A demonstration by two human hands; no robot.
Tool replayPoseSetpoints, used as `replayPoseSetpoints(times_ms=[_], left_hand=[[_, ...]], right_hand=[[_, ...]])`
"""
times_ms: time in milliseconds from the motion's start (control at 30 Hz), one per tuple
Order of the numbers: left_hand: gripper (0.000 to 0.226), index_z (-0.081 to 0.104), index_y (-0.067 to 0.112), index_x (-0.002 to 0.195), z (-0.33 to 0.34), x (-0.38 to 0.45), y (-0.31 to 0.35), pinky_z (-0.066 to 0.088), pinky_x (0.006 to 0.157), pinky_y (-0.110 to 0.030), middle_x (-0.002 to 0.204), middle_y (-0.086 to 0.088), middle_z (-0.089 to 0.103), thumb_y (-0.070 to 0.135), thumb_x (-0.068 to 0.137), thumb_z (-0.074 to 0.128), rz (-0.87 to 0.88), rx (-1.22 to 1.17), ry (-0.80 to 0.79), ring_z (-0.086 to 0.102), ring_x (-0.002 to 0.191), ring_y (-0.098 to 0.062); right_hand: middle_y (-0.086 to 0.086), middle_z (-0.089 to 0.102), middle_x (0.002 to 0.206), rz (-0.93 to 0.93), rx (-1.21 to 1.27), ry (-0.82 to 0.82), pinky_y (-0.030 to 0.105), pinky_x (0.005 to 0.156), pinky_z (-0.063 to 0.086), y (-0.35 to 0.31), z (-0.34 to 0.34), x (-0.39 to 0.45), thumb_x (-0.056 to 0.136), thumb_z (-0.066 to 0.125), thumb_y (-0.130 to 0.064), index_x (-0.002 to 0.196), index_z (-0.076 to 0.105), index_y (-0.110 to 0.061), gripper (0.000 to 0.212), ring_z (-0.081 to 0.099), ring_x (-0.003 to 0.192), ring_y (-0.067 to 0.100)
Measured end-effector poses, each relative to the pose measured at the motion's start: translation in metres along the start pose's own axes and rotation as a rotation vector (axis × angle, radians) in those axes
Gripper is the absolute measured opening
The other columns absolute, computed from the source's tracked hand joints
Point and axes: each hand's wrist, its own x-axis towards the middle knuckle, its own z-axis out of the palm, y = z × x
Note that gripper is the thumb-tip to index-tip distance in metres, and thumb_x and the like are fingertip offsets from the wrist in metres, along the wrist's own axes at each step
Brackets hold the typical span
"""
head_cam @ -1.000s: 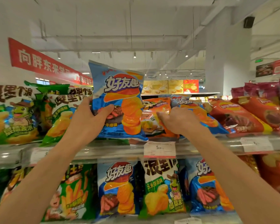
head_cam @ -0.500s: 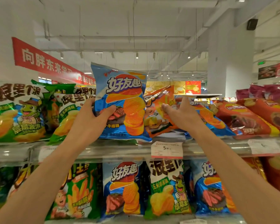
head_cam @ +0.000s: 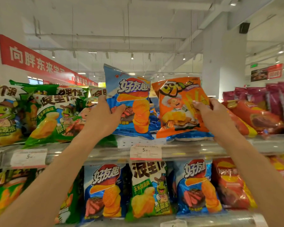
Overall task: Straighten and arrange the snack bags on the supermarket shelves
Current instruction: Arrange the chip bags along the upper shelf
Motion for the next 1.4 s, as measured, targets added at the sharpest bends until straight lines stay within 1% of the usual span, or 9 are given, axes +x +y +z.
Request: replayPoseSetpoints(times_ms=[167, 333, 500, 667, 800, 867, 967, 1133, 1400], left_hand=[[0.081, 0.004, 0.018, 0.164, 0.035, 0.015, 0.017, 0.051, 0.097, -0.048, 0.14, -0.015, 0.059, 0.04, 0.104, 0.054, -0.065, 0.199, -0.163, 0.062, 0.116, -0.038], [0.044, 0.039, 0.015, 0.145, 0.057, 0.02, 0.011, 0.051, 0.1, -0.047, 0.136, -0.017, 0.055, 0.037, 0.107, 0.046, -0.12, 0.254, -0.368, 0.059, 0.114, -0.031], [0.043, 0.038, 0.012, 0.143, 0.067, 0.014, 0.003, 0.051, 0.097, -0.046, 0.128, -0.014, 0.061, 0.039, 0.11, 0.038, -0.143, 0.264, -0.426, 0.062, 0.109, -0.03], [0.064, 0.022, 0.015, 0.16, 0.065, 0.006, 0.002, 0.043, 0.111, -0.05, 0.152, -0.016, 0.047, 0.045, 0.108, 0.043, -0.072, 0.254, -0.316, 0.051, 0.134, -0.035], [0.053, 0.043, 0.017, 0.152, 0.048, -0.01, 0.006, 0.049, 0.107, -0.048, 0.146, -0.009, 0.053, 0.039, 0.105, 0.055, 0.066, 0.04, -0.18, 0.053, 0.132, -0.024], [0.041, 0.054, 0.02, 0.14, 0.032, -0.022, 0.006, 0.058, 0.091, -0.033, 0.133, -0.002, 0.062, 0.036, 0.103, 0.059, 0.125, -0.052, -0.146, 0.062, 0.117, -0.011], [0.021, 0.063, 0.024, 0.12, 0.006, -0.045, 0.001, 0.049, 0.074, -0.008, 0.11, 0.015, 0.069, 0.033, 0.101, 0.062, 0.179, -0.092, -0.085, 0.065, 0.095, 0.011], [0.009, 0.065, 0.035, 0.109, -0.034, -0.097, -0.031, 0.052, 0.084, -0.024, 0.103, 0.022, 0.071, 0.036, 0.1, 0.065, 0.08, -0.149, 0.006, 0.067, 0.097, 0.002], [0.021, 0.066, 0.033, 0.113, -0.1, -0.178, -0.105, 0.058, 0.09, -0.04, 0.103, 0.02, 0.072, 0.04, 0.093, 0.066, -0.121, -0.18, 0.095, 0.07, 0.098, -0.007]], right_hand=[[-0.008, 0.069, 0.103, 0.061, 0.013, -0.007, 0.037, 0.072, 0.053, 0.016, -0.021, -0.003, 0.091, 0.059, -0.059, 0.115, 0.057, -0.034, 0.034, 0.068, 0.091, 0.017], [-0.007, 0.072, 0.105, 0.064, 0.026, -0.012, 0.045, 0.086, 0.057, 0.023, -0.023, -0.004, 0.088, 0.061, -0.06, 0.119, 0.06, -0.031, 0.042, 0.07, 0.095, 0.017], [-0.011, 0.069, 0.105, 0.086, 0.023, -0.053, 0.039, 0.08, 0.054, 0.027, -0.023, -0.01, 0.088, 0.06, -0.064, 0.119, 0.057, -0.035, 0.043, 0.067, 0.098, 0.015], [-0.009, 0.067, 0.115, 0.1, 0.038, -0.111, 0.044, 0.091, 0.057, 0.022, -0.019, -0.021, 0.078, 0.065, -0.076, 0.143, 0.043, -0.031, 0.082, 0.069, 0.101, 0.014], [-0.006, 0.071, 0.113, 0.084, 0.084, -0.103, 0.047, 0.092, 0.058, 0.021, -0.017, -0.029, 0.083, 0.066, -0.069, 0.138, 0.049, -0.028, 0.071, 0.072, 0.098, 0.016], [-0.006, 0.075, 0.107, 0.08, 0.115, -0.114, 0.046, 0.088, 0.06, 0.02, -0.013, -0.036, 0.085, 0.065, -0.068, 0.13, 0.058, -0.028, 0.06, 0.075, 0.09, 0.015], [-0.006, 0.077, 0.101, 0.063, 0.163, -0.138, 0.043, 0.084, 0.062, 0.017, -0.002, -0.052, 0.087, 0.064, -0.065, 0.117, 0.064, -0.031, 0.045, 0.076, 0.084, 0.012], [-0.011, 0.078, 0.097, 0.041, 0.271, -0.203, 0.043, 0.079, 0.062, 0.017, 0.034, -0.094, 0.088, 0.064, -0.063, 0.114, 0.065, -0.038, 0.036, 0.076, 0.083, 0.011], [-0.01, 0.077, 0.103, 0.053, 0.384, -0.295, 0.037, 0.067, 0.061, 0.012, 0.097, -0.168, 0.08, 0.067, -0.07, 0.118, 0.06, -0.041, 0.048, 0.077, 0.081, 0.014]])
